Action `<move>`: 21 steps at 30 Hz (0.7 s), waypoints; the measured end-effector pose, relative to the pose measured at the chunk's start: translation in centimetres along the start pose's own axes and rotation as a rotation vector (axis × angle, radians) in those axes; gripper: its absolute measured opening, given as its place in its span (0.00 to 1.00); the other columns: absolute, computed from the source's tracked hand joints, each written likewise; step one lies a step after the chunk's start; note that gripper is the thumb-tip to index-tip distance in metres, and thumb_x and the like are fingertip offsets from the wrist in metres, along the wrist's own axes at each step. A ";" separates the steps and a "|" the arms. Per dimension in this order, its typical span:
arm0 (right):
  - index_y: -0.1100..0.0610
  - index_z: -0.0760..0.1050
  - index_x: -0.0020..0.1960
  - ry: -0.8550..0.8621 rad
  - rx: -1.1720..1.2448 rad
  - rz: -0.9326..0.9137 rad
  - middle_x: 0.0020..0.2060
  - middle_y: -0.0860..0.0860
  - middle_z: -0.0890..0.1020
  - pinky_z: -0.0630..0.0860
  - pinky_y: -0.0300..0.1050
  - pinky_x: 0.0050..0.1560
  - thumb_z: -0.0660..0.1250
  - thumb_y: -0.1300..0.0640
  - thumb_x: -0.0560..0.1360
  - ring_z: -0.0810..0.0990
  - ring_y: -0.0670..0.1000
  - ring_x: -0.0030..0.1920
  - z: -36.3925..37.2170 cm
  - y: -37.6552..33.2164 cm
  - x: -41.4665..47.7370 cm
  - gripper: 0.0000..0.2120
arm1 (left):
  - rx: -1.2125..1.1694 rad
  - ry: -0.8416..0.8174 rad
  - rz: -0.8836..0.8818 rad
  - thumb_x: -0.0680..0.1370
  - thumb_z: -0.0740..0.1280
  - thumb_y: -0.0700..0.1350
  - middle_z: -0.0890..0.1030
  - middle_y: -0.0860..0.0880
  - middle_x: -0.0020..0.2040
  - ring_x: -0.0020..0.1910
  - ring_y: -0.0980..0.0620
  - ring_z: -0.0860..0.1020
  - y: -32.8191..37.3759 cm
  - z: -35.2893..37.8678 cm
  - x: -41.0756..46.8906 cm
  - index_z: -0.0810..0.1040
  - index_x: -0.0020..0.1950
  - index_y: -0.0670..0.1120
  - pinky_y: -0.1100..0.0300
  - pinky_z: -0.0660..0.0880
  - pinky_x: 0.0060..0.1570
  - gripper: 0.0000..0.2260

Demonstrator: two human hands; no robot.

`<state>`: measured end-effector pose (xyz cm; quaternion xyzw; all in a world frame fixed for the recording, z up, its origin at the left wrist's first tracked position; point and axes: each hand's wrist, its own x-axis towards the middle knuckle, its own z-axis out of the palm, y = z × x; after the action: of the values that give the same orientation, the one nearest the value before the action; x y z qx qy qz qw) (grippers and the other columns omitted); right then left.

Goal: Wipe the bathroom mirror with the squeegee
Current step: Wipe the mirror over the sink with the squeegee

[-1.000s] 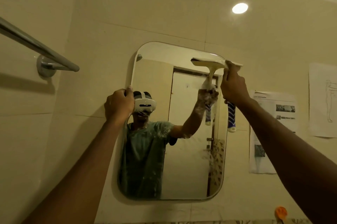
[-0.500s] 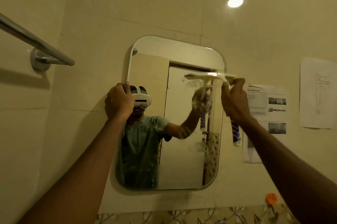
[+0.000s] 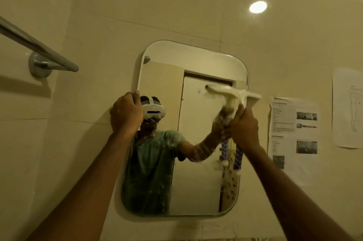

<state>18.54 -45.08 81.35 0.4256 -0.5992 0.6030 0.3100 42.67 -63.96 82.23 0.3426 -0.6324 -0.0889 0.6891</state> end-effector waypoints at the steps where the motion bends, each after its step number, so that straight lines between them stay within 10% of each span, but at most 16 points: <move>1: 0.50 0.69 0.48 0.005 -0.022 0.009 0.34 0.52 0.80 0.78 0.41 0.27 0.49 0.45 0.83 0.82 0.50 0.31 0.2 0.6 -1.2 0.14 | -0.005 0.014 -0.001 0.83 0.51 0.55 0.80 0.44 0.44 0.39 0.50 0.72 0.0 0.0 -0.1 0.76 0.47 0.43 0.56 0.65 0.39 0.21; 6: 0.48 0.68 0.43 0.014 -0.144 -0.010 0.32 0.52 0.79 0.72 0.36 0.21 0.48 0.44 0.83 0.79 0.49 0.28 -1.5 -0.4 0.9 0.16 | -0.011 0.035 -0.005 0.83 0.51 0.55 0.80 0.45 0.42 0.38 0.50 0.72 0.3 -0.2 -0.4 0.77 0.47 0.43 0.56 0.66 0.39 0.21; 12: 0.54 0.71 0.48 0.057 -0.236 -0.046 0.36 0.55 0.79 0.81 0.54 0.30 0.45 0.44 0.83 0.81 0.57 0.32 -2.6 -3.8 7.8 0.20 | 0.009 0.032 0.001 0.82 0.52 0.55 0.75 0.49 0.36 0.34 0.53 0.71 0.3 -0.4 -0.5 0.78 0.46 0.43 0.60 0.63 0.34 0.21; 21: 0.44 0.68 0.45 0.019 -0.044 0.050 0.32 0.48 0.80 0.72 0.30 0.22 0.52 0.46 0.83 0.81 0.41 0.29 0.1 3.0 -4.2 0.10 | -0.039 0.042 -0.058 0.83 0.52 0.53 0.70 0.52 0.27 0.29 0.59 0.66 -0.2 -0.3 -0.4 0.74 0.35 0.46 0.60 0.59 0.35 0.21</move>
<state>17.74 -44.87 76.21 0.3981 -0.6197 0.6013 0.3098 42.96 -63.79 81.79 0.3492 -0.6058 -0.1139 0.7057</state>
